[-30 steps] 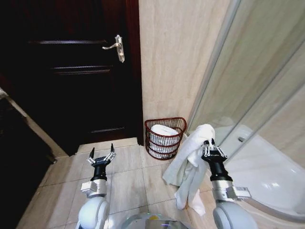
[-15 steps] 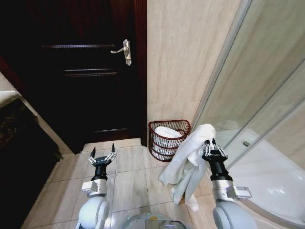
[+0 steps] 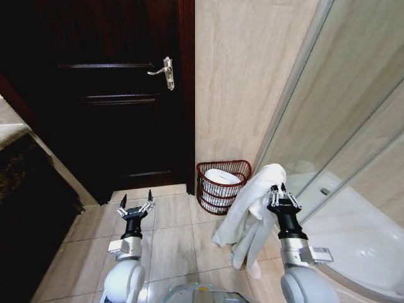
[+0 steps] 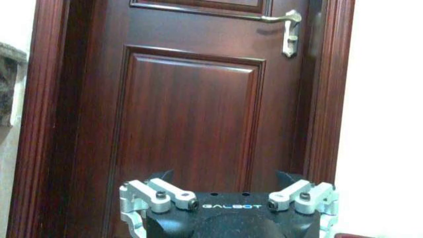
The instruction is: Discard the used towel into the hamper.
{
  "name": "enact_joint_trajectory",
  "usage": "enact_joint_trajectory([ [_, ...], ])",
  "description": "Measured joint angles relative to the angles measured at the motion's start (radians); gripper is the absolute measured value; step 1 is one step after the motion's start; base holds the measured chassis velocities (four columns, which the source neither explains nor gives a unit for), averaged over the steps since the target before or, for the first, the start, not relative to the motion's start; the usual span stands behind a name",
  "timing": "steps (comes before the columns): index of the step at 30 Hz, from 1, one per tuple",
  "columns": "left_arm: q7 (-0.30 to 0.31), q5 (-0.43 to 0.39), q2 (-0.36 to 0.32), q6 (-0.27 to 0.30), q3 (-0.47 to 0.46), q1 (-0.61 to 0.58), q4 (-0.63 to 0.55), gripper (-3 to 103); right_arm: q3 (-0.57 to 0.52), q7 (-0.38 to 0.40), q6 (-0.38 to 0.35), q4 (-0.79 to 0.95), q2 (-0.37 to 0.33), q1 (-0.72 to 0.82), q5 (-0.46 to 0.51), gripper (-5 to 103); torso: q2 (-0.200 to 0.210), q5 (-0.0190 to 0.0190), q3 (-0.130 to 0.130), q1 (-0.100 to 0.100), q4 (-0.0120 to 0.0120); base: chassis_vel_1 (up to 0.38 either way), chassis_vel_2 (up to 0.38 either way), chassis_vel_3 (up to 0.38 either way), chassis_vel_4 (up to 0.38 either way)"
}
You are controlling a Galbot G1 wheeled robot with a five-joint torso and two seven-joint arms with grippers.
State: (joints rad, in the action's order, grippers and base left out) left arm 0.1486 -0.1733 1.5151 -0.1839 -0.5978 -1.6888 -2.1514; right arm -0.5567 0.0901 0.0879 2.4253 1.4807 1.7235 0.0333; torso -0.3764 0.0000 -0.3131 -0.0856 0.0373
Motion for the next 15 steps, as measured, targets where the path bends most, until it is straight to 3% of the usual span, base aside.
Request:
enact_joint_trajectory([
  [15,-0.012,0.001,0.003,0.008,-0.01,0.0,-0.026,100,-0.001,0.009,-0.013,0.005,-0.014,-0.022,0.021,10,-0.062,0.0,-0.039,-0.023,0.0,0.0,0.0,0.0,0.0],
])
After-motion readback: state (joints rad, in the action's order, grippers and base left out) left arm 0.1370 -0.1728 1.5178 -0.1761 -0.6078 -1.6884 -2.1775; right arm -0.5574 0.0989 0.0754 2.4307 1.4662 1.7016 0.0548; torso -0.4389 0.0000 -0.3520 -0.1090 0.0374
